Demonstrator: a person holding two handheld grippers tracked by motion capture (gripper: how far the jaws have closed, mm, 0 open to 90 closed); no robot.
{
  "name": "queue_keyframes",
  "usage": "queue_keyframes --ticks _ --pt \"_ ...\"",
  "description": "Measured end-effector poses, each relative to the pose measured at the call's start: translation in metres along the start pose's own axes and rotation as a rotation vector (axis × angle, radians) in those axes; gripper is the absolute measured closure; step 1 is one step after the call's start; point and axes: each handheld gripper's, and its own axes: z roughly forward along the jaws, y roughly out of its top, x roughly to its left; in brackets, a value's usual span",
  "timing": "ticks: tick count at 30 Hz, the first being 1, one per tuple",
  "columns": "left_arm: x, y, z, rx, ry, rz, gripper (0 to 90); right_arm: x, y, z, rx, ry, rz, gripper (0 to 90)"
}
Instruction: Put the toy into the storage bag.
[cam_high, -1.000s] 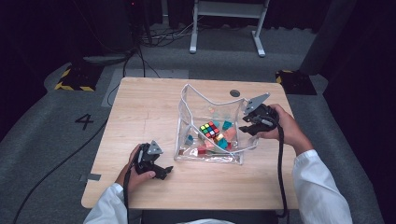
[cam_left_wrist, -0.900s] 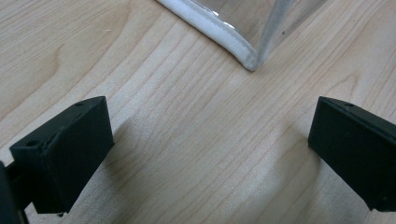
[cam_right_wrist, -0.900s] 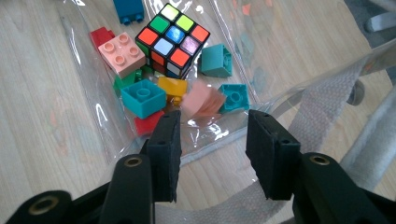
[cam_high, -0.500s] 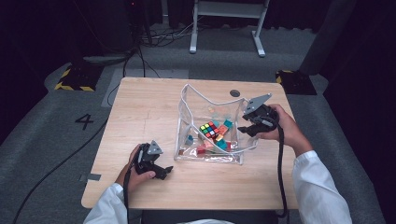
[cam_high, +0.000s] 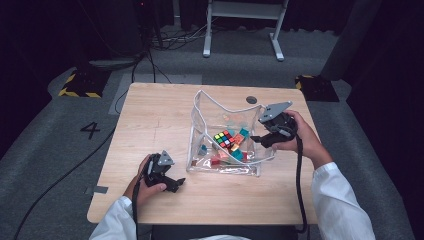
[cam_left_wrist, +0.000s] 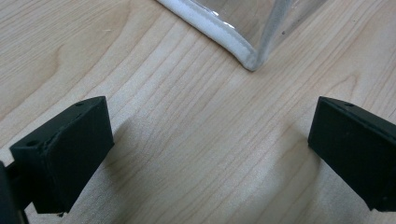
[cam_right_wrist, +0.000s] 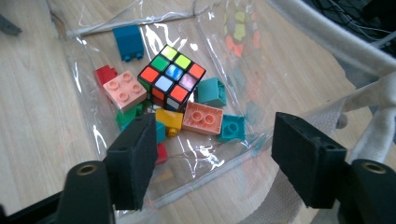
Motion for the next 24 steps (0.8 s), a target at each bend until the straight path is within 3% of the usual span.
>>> queue_keyframes --ticks 8,24 --pt "0.0 0.0 0.0 0.001 0.001 0.005 0.1 0.002 0.001 -0.01 -0.088 -0.065 0.093 23.3" --pt "0.0 0.0 0.0 0.0 0.0 -0.001 0.1 0.001 -0.006 -0.037 -0.229 -0.158 0.126 21.5"
